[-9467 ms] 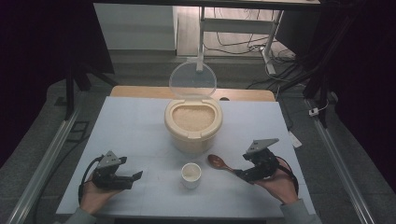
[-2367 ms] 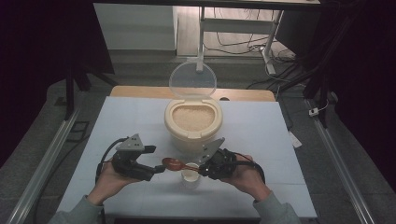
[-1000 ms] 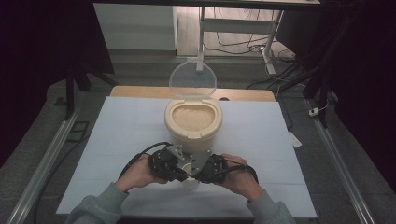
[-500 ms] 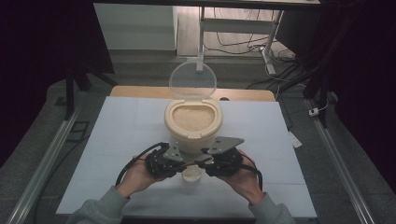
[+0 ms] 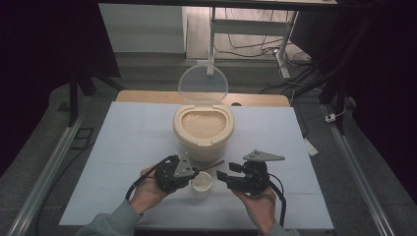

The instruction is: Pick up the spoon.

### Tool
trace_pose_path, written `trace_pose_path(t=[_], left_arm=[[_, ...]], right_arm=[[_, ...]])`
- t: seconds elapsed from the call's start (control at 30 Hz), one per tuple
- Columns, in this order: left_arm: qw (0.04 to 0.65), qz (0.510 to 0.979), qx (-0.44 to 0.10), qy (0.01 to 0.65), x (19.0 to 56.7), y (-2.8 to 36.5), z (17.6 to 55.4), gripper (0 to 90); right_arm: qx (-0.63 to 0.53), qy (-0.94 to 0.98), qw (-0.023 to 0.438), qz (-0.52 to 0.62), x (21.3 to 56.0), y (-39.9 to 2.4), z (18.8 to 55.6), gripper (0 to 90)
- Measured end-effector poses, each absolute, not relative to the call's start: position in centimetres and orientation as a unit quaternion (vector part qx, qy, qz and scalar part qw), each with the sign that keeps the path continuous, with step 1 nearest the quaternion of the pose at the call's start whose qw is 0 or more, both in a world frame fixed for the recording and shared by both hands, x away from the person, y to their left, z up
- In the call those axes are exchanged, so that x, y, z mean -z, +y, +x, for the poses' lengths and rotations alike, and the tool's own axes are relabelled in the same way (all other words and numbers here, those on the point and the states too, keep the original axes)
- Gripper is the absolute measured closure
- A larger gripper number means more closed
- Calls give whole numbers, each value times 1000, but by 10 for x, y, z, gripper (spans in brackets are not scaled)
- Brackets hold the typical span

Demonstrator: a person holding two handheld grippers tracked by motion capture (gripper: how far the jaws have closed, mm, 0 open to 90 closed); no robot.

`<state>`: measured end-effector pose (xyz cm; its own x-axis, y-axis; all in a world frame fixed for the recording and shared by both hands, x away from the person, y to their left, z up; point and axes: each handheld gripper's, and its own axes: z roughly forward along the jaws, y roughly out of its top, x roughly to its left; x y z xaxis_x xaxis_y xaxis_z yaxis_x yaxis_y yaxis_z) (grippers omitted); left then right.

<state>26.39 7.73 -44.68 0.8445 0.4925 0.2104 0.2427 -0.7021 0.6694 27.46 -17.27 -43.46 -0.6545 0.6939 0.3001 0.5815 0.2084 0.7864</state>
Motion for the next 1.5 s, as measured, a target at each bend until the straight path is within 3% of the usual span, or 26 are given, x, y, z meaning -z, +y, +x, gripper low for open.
trace_pose_path(t=[0.37,0.63,0.9,1.33,1.5], left_arm=[[316,885,-280,197,451,59,249,821],[291,877,-339,177,456,46,240,821],[267,866,-392,157,462,36,232,806],[267,869,-390,144,463,34,231,733],[271,868,-388,149,459,39,232,726]], right_arm=[[-530,708,11,467,441,-166,273,442],[-555,666,-14,497,446,-168,279,560],[-568,650,-18,505,446,-168,282,621],[-614,627,-47,477,447,-169,284,759],[-626,623,-56,466,448,-168,288,763]])
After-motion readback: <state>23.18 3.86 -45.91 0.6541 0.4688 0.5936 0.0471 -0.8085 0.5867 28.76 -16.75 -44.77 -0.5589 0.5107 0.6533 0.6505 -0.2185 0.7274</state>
